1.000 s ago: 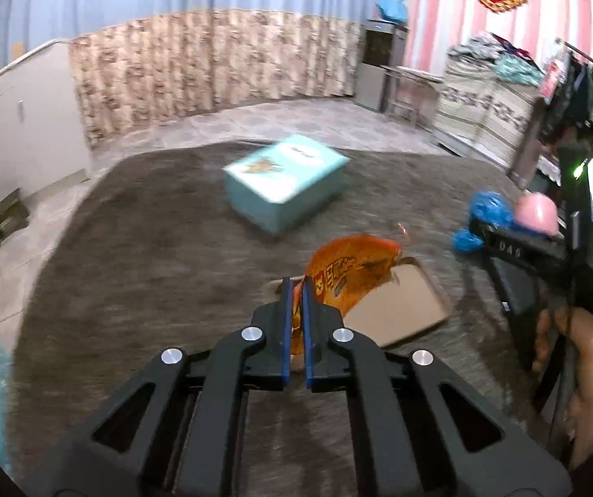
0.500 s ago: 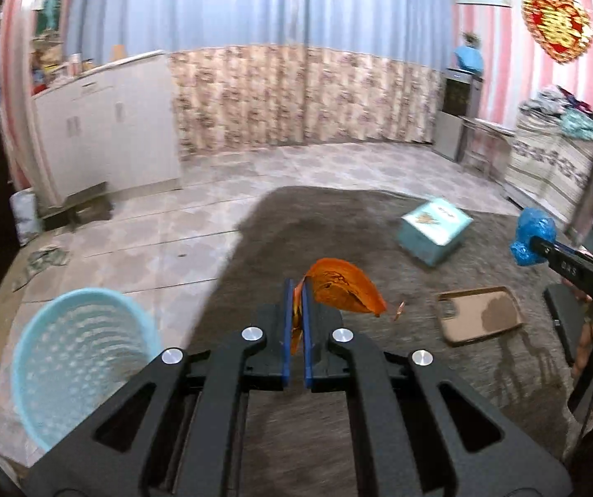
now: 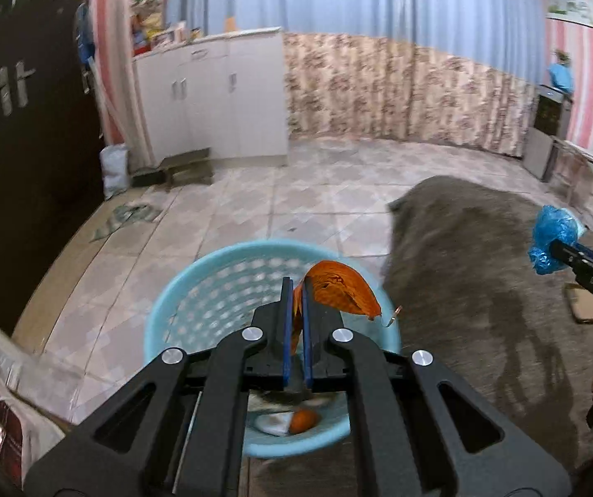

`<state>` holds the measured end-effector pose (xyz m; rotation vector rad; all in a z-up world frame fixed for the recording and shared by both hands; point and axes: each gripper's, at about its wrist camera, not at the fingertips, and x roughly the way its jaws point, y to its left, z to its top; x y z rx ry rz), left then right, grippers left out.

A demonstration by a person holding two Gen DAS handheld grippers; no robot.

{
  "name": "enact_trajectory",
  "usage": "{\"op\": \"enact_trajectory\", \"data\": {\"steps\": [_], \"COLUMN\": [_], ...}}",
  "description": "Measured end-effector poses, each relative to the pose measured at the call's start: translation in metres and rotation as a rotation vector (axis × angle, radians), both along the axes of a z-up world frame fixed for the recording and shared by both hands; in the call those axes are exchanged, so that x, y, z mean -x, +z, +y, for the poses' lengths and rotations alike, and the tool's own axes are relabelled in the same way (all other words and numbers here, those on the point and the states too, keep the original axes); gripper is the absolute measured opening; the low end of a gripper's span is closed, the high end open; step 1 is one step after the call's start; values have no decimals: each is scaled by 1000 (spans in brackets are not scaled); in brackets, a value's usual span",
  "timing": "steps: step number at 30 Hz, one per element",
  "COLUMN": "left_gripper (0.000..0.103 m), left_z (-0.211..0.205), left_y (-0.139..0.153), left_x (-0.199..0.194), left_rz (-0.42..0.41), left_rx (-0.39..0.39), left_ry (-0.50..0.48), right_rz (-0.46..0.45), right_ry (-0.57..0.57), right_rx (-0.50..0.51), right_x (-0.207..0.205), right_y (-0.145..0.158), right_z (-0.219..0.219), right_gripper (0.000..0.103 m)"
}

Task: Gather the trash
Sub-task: 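Carry the snack bag and blue bag to the blue basket and release both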

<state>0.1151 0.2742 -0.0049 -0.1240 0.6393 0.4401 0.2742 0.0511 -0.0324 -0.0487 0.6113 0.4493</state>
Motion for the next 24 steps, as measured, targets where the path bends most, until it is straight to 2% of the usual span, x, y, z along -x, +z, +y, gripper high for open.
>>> {"op": "enact_trajectory", "data": {"steps": [5, 9, 11, 12, 13, 15, 16, 19, 21, 24], "left_gripper": [3, 4, 28, 55, 68, 72, 78, 89, 93, 94], "left_z": [30, 46, 50, 53, 56, 60, 63, 77, 84, 90], "left_y": [-34, -52, -56, -57, -56, -53, -51, -44, -40, -37], "left_x": [-7, -14, -13, -11, -6, 0, 4, 19, 28, 40], "left_rz": [61, 73, 77, 69, 52, 30, 25, -15, -34, -48], "left_rx": [29, 33, 40, 42, 38, 27, 21, 18, 30, 35], "left_ry": [37, 36, 37, 50, 62, 69, 83, 143, 169, 202], "right_rz": [19, 22, 15, 12, 4, -9, -7, 9, 16, 29], "right_ry": [94, 171, 217, 235, 263, 296, 308, 335, 358, 402], "right_rx": [16, 25, 40, 43, 53, 79, 80, 73, 72, 56], "right_x": [5, 15, 22, 26, 30, 37, 38, 43, 44, 47], "right_y": [-10, -14, -16, -16, -16, -18, -17, -19, -21, -21], "right_z": [50, 83, 100, 103, 110, 120, 121, 130, 139, 155], "right_gripper": [31, 31, 31, 31, 31, 31, 31, 31, 31, 32]}}
